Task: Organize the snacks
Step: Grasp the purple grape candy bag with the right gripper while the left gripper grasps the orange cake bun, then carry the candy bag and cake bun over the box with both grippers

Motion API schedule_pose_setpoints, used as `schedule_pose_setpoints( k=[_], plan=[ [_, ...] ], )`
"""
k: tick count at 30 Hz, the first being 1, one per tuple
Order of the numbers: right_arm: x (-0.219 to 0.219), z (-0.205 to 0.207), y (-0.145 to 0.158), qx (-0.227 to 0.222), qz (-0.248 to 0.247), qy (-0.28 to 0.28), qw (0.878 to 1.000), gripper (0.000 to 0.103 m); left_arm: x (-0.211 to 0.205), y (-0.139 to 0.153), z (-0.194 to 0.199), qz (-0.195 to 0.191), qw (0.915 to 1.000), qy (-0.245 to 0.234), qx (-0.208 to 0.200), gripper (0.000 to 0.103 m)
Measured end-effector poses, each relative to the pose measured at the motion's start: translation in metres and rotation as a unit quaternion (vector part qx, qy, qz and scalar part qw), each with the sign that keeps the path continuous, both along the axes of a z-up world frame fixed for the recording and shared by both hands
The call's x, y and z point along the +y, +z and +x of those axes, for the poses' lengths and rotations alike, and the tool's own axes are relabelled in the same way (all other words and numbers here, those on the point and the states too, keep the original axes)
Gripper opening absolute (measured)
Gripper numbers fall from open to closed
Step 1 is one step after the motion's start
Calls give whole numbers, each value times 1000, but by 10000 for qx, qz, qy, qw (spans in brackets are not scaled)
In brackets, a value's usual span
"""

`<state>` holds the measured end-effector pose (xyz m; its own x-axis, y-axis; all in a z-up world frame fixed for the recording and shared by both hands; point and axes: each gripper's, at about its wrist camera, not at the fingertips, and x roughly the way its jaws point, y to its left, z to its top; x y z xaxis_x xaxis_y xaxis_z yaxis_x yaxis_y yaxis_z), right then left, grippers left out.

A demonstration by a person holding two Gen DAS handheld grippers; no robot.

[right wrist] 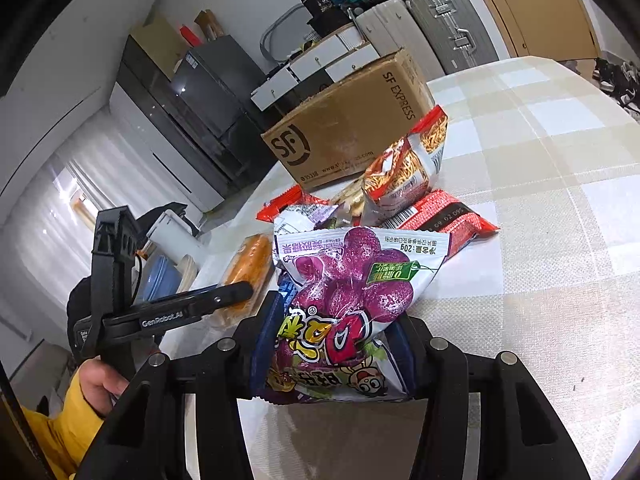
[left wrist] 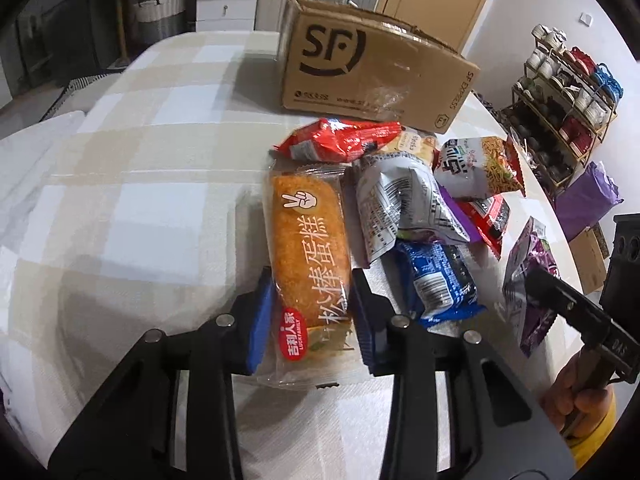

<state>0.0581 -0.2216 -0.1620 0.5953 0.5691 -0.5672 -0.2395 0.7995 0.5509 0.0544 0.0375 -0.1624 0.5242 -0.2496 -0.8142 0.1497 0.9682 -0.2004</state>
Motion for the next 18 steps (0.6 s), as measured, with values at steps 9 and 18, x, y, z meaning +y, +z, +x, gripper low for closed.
schedule_pose_setpoints(
  k=[9,18],
  plan=[
    [2,-12,14,-156,-143,-109,9997,51,21,39,-34,-92,9986,125,-500,33],
    [10,-30,81,-804,-304,-102,9962,51,27,86,-60,-228,9946,-9,-1008,33]
  ],
)
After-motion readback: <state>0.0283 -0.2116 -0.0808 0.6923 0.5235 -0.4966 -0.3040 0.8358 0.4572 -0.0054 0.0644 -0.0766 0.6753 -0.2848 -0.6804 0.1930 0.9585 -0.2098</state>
